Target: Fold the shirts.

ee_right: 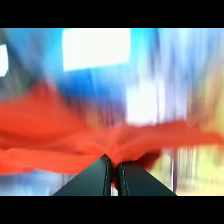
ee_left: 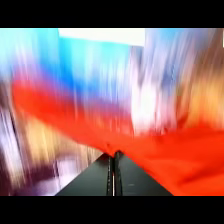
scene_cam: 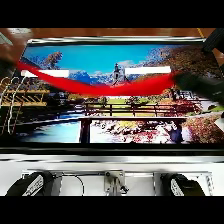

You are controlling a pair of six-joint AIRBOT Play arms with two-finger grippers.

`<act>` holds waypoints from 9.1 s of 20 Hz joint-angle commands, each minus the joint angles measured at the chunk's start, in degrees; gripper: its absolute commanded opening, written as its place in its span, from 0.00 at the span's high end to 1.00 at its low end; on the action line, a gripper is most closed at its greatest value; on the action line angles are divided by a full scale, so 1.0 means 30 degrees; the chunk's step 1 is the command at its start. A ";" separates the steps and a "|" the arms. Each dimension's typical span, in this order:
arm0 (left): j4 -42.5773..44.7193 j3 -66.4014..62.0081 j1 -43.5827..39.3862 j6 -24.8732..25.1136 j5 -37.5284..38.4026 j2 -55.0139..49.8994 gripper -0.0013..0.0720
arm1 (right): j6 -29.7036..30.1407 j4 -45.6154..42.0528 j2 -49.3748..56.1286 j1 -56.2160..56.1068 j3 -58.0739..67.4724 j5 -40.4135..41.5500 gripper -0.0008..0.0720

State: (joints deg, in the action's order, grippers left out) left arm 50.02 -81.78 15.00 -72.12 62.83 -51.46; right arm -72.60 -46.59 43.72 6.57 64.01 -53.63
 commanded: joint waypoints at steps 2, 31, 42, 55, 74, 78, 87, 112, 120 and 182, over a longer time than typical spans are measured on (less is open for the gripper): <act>0.0022 -0.7016 -0.0007 -0.0342 -0.5748 0.2251 0.95 | 0.0444 -0.0131 -0.3424 0.0000 0.6288 0.5865 0.89; 0.5187 0.8735 -0.0758 -0.2900 -0.2958 -0.2390 0.95 | -0.2630 -0.6717 0.6258 -0.3446 -0.2288 0.5923 0.89; 0.2732 0.1005 -0.3002 -0.1268 -0.8692 -1.3340 0.94 | -0.3242 -0.6615 1.2590 -0.5493 -0.2288 1.8047 0.89; 0.2645 0.0656 -0.2892 -0.3475 -0.6382 -1.5307 0.94 | -0.4962 -0.6564 1.2932 -0.4947 -0.2288 1.4987 0.89; 0.8320 -0.1042 -0.2273 -0.1545 0.6929 -1.4979 0.94 | -1.1431 -1.4418 0.9894 -0.4051 -0.2317 -0.1581 0.89; 0.6819 -0.1035 -0.2375 -0.1938 0.6921 -1.5781 0.94 | -1.1504 -1.3631 1.0834 -0.4051 -0.2331 -0.2280 0.89; 0.6827 -0.1013 -0.2382 -0.2929 0.6987 -1.6276 0.60 | -1.1060 -1.2983 1.1723 -0.4051 -0.2302 -0.2878 0.52; 0.6535 1.4127 0.4007 0.0889 0.6739 -0.7373 0.24 | -0.1851 -0.8160 0.2295 0.5275 -0.7810 -0.7650 0.20; 0.5180 1.6764 0.3752 0.1406 0.4058 -0.7395 0.25 | -0.2106 -0.8109 0.2295 0.5275 -0.7810 -0.7613 0.20; -0.0765 0.6710 0.2055 0.1129 0.2958 -1.0746 0.94 | -0.4787 -0.2922 0.8502 -0.1056 -0.3643 -0.1508 0.90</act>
State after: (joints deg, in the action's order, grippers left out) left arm 49.74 -57.52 22.15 -66.63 72.77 -79.75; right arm -86.32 -56.77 63.88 3.42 48.23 -60.25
